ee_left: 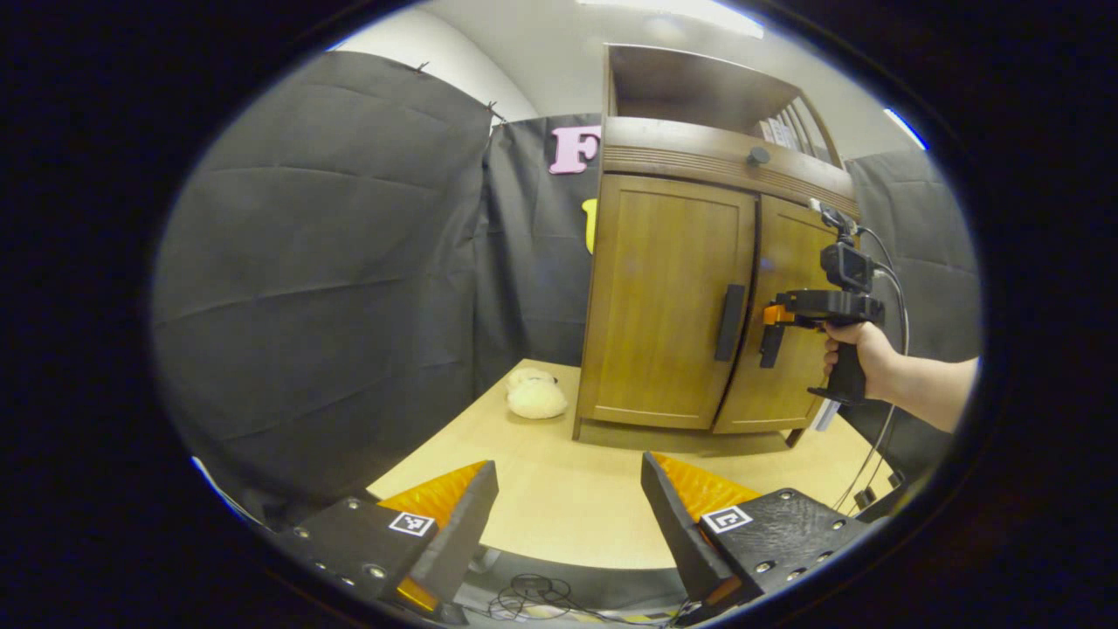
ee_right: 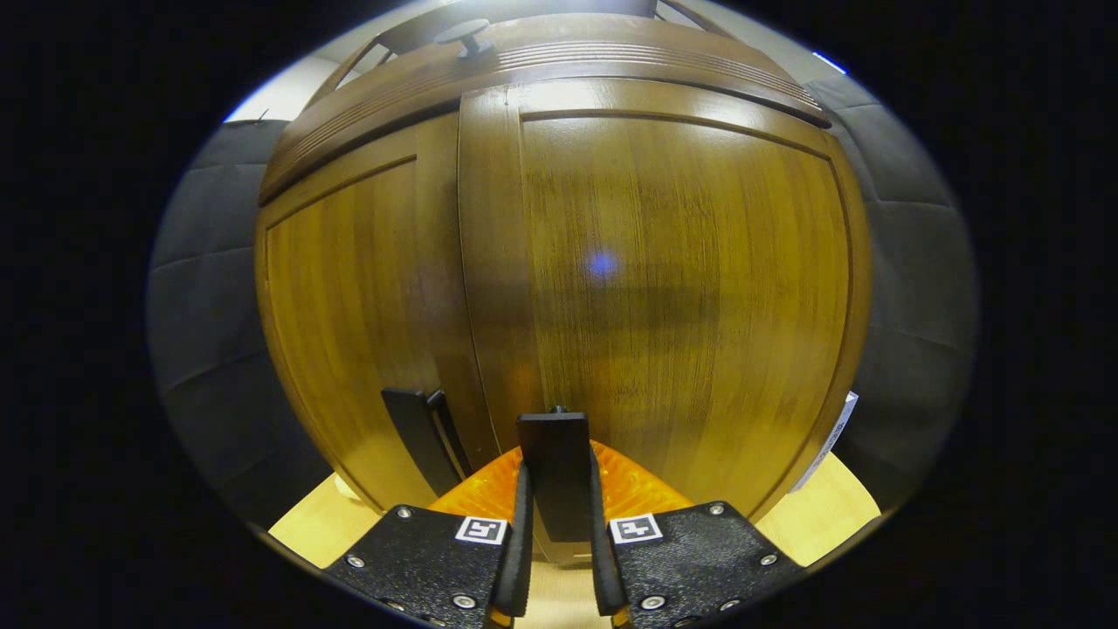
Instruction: Open the right door of the double-door shoe cabinet with the right hand, and open the left door with the left hand.
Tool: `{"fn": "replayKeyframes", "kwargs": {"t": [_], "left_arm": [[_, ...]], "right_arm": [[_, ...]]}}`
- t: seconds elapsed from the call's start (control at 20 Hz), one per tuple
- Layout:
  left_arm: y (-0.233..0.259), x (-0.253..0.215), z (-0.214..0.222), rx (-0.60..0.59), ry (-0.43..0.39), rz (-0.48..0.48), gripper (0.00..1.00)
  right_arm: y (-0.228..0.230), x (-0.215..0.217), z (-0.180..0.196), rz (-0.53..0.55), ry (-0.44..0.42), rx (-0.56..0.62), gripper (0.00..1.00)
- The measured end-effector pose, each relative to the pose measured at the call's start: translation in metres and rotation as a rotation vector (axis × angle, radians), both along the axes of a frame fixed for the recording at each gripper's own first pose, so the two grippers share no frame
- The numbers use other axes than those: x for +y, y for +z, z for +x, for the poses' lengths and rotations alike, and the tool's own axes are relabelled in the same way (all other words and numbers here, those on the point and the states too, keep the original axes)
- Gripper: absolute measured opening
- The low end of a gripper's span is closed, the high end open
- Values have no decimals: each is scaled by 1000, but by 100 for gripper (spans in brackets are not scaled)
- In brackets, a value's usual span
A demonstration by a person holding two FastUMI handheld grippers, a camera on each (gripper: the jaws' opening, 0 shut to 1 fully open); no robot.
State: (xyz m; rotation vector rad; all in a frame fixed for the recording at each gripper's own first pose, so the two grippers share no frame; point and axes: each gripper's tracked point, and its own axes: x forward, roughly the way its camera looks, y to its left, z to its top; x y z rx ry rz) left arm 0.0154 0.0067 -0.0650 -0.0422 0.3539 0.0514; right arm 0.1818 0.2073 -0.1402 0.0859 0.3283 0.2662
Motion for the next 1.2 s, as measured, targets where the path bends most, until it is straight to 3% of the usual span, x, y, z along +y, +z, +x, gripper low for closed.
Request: {"fn": "replayKeyframes", "kwargs": {"t": [0.25,0.6,0.65,0.75,0.85,0.9,0.95,1.2], "left_arm": [[2,-1,-1,-9,-13,-10,95],[3,-4,0,-16,-55,8,95],[3,-4,1,-20,-59,12,100],[3,-5,3,-24,-65,14,95],[4,-8,1,-23,-77,8,94],[3,-9,1,-21,-84,8,100],[4,-10,1,-21,-91,10,94],[5,-15,4,-31,-134,15,94]], "right_arm": [[5,-3,-2,6,45,-15,29],[13,-24,-38,3,80,-4,29],[13,-30,-47,3,85,-1,29],[15,-41,-58,7,95,7,29],[15,-54,-69,8,96,12,29],[14,-59,-75,6,95,15,29],[14,-64,-80,5,92,17,29],[14,-88,-99,5,73,41,29]]}}
